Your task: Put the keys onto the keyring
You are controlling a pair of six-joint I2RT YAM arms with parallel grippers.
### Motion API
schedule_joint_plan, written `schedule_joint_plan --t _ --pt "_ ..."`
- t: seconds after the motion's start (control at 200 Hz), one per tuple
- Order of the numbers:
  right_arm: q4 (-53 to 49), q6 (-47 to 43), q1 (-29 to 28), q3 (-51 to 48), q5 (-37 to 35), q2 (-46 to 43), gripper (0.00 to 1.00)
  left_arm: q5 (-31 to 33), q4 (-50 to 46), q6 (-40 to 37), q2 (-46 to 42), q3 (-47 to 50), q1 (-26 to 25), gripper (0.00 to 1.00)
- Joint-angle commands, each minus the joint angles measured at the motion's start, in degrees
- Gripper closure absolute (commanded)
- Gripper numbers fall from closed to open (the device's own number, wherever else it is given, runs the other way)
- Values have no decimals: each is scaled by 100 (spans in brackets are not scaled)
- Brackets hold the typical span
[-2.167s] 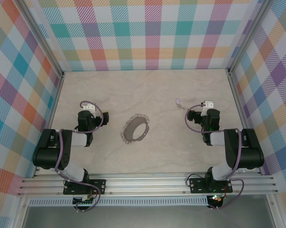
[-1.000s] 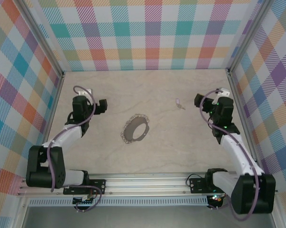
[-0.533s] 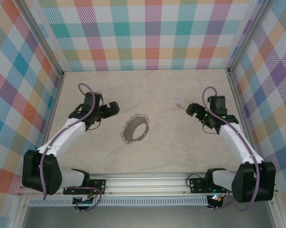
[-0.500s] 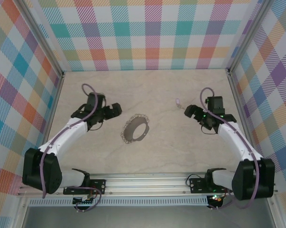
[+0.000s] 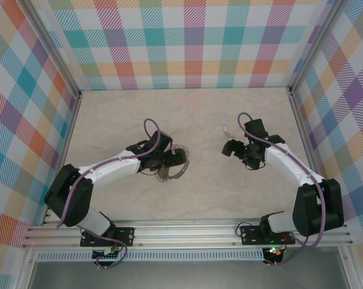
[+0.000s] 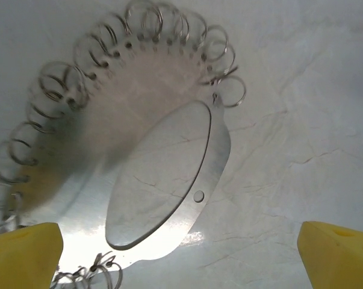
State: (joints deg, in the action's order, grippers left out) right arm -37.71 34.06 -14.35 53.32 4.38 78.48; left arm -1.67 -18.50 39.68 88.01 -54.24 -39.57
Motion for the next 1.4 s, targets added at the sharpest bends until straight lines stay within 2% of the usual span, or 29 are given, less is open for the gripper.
schedule_joint_plan --t 0.0,0.26,0.585,0.935,1.08,1.28,1.395 --pt "-271 -24 -14 187 -63 71 1 228 208 284 215 -70 -164 0" --pt "-156 71 -15 173 78 -76 0 535 207 419 466 -52 -222 0" --pt "-83 -177 -15 196 872 -196 0 495 212 199 912 -204 -183 0" --pt "0 25 -11 345 1331 -231 4 194 207 -419 1270 -433 539 0" --pt "149 240 -33 398 1530 -167 6 -44 7 -894 1601 -979 913 0" --pt "250 386 -179 560 1546 59 8 -409 -706 -1617 2372 -2326 1455 0" --pt "331 395 -252 689 1505 254 9 -628 -1010 -1817 2352 -2814 1531 0"
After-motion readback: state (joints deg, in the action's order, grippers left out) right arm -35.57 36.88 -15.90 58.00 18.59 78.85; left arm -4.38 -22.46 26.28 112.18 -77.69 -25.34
